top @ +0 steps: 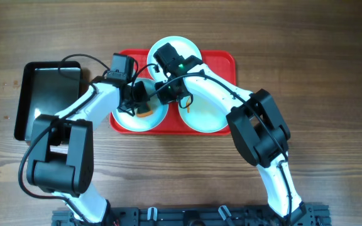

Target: Clean dirty plates on tray and stack at the side

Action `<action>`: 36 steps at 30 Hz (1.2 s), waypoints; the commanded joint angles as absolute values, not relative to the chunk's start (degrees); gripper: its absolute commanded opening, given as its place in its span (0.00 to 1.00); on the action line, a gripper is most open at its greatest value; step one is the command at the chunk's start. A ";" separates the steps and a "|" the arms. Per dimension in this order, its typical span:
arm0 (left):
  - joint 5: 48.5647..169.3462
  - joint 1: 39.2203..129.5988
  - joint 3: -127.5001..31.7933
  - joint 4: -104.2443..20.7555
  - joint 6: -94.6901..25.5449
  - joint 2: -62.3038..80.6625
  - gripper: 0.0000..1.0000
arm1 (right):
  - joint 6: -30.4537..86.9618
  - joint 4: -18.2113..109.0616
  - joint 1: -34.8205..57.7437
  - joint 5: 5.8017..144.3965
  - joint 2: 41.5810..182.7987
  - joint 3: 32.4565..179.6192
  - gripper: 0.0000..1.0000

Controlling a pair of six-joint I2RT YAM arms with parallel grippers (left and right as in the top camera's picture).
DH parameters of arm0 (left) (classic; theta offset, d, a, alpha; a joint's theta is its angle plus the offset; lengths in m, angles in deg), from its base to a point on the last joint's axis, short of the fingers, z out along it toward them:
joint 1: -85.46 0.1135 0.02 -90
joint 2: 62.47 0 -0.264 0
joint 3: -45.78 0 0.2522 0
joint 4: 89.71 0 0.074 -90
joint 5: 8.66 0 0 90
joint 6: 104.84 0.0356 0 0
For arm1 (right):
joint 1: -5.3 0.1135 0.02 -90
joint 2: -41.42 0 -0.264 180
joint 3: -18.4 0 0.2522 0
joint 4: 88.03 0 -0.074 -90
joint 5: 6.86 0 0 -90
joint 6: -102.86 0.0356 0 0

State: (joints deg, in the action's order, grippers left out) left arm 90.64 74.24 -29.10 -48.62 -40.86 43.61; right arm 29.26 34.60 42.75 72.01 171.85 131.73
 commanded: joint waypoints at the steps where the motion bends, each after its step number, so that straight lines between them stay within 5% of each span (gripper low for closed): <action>1: 78.29 74.13 -28.62 -46.17 -38.95 46.50 0.04 | 28.01 34.49 43.17 70.65 173.23 131.14 0.07; 6: 58.05 74.13 -28.64 -39.53 -34.04 46.43 0.04 | 27.88 34.49 43.14 70.65 173.23 131.14 0.06; 10: 54.25 74.06 -30.80 -36.23 -33.16 44.88 0.04 | 27.88 34.49 43.14 70.65 173.23 131.14 0.07; 13: 57.94 74.06 -32.88 -34.61 -33.21 41.08 0.04 | 27.84 34.49 43.14 70.65 173.23 131.14 0.07; 21: 91.86 74.06 -32.82 -40.66 -33.23 39.48 0.04 | 27.90 34.75 43.14 70.65 173.23 131.14 0.07; 29: 94.03 74.08 -32.82 -40.01 -33.03 47.48 0.04 | 27.90 34.68 43.14 70.65 173.23 131.14 0.07; 36: 64.76 74.06 -32.82 -30.41 -29.99 47.75 0.04 | 27.86 34.70 43.14 70.67 173.23 131.14 0.07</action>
